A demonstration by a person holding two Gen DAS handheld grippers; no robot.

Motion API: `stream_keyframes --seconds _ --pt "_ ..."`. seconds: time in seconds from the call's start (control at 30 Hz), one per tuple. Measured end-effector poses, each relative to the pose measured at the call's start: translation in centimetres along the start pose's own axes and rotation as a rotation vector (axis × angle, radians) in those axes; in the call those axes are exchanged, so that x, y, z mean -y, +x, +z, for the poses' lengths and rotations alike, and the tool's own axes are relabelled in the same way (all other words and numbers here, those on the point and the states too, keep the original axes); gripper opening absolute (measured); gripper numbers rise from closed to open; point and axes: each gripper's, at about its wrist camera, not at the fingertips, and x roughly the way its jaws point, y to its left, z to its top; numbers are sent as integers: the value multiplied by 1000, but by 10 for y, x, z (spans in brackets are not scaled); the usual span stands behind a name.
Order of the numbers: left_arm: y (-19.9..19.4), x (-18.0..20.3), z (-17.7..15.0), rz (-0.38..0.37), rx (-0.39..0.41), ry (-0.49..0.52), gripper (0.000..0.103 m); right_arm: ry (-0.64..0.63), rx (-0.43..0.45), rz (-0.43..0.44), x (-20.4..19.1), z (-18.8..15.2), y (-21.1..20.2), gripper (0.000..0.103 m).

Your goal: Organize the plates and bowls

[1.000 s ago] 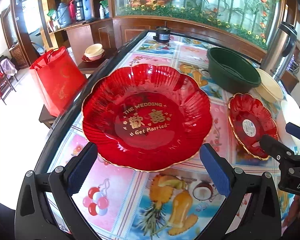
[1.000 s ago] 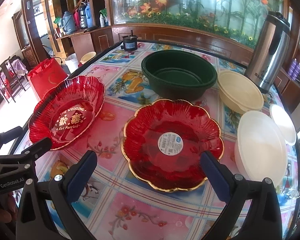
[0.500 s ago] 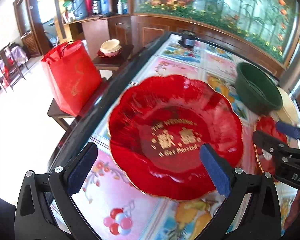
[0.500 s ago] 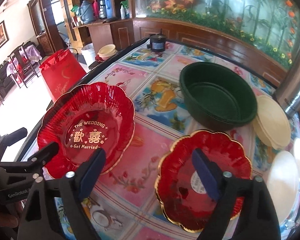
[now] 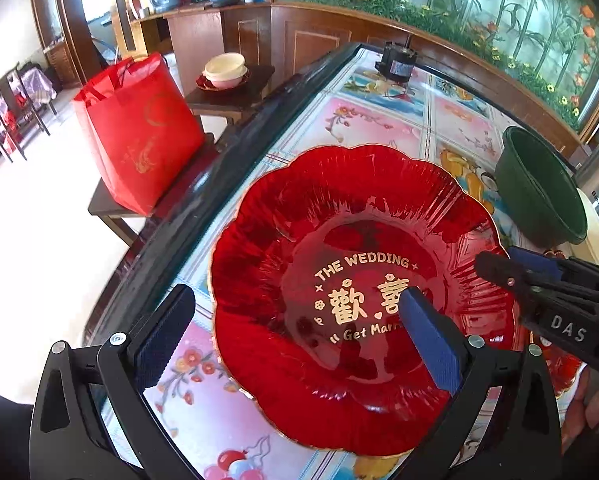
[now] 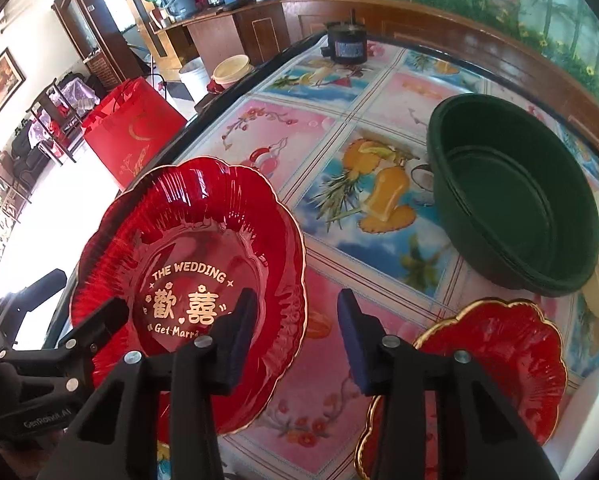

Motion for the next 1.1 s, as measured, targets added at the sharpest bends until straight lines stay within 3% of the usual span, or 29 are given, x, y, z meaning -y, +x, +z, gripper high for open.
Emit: stream_keyframes --seconds 0.1,0.17,0.3,0.47,0.57,0.67,0.73,0.93,1.1 --pt "8 -1 3 -19 -31 -28 103 3 -12 13 -1 1 4 40" --pt "13 -1 5 -31 -51 -42 103 11 -20 20 0 2 7 32" --pt "20 -2 8 -38 -76 -56 102 33 -33 49 3 1 12 25" --pt "28 -4 10 -40 -108 -66 95 49 -32 64 5 0 16 11" --pt "30 -5 11 -8 -112 -63 83 66 -27 86 9 -2 16 10" --pt "28 -10 13 20 -98 -63 62 67 -32 93 10 -2 16 10" --pt "28 -15 14 41 -95 -64 43 68 -25 86 11 -3 14 10" --pt "27 -24 13 74 -99 -67 23 63 -4 56 9 -5 11 10" --pt "26 -29 10 60 -103 -92 19 48 15 39 7 -5 7 10"
